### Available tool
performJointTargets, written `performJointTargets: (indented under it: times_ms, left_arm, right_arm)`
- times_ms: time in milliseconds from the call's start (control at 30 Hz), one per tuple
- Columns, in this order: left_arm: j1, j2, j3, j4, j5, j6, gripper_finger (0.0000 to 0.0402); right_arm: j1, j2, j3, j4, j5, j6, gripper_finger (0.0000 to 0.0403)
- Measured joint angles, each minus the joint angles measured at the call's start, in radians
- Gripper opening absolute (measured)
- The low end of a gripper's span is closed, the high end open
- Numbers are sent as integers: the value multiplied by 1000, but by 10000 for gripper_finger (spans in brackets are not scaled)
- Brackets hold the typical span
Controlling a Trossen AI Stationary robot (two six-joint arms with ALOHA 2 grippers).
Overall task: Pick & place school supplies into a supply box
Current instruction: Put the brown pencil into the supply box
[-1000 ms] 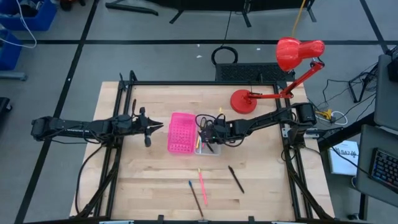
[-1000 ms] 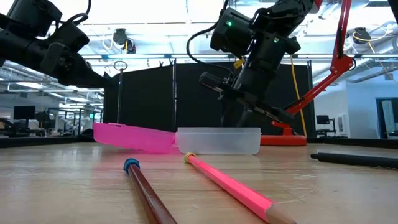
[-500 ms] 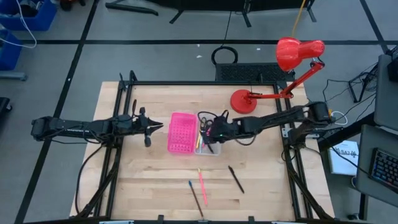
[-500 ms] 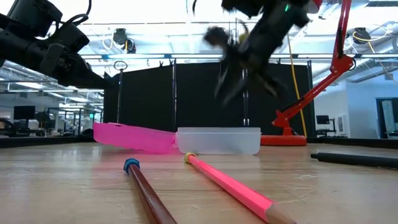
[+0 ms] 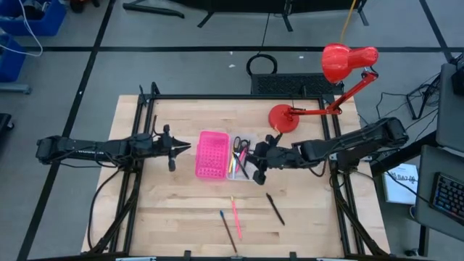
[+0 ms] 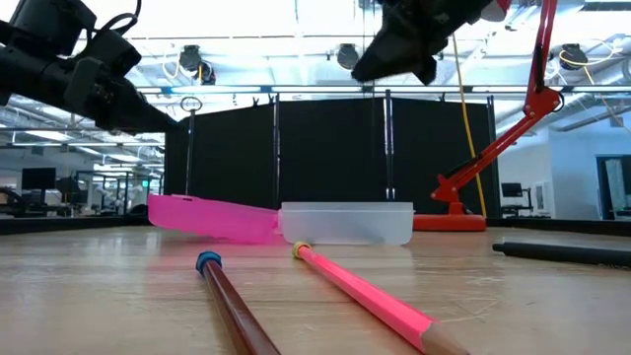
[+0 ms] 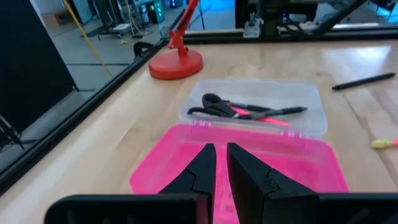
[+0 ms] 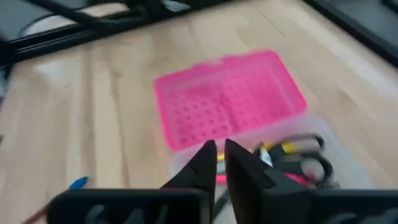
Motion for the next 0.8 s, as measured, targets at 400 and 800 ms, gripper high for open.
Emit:
performJointTargets:
  times_ms: [400, 800]
  left_arm:
    - [-1, 1, 0, 52, 28, -9, 49]
    - [0, 1, 0, 34, 15, -28, 49]
  right_arm:
    - [-13, -39, -350, 604, -39, -423, 1]
    - [-76, -307, -668, 749, -130, -442, 0]
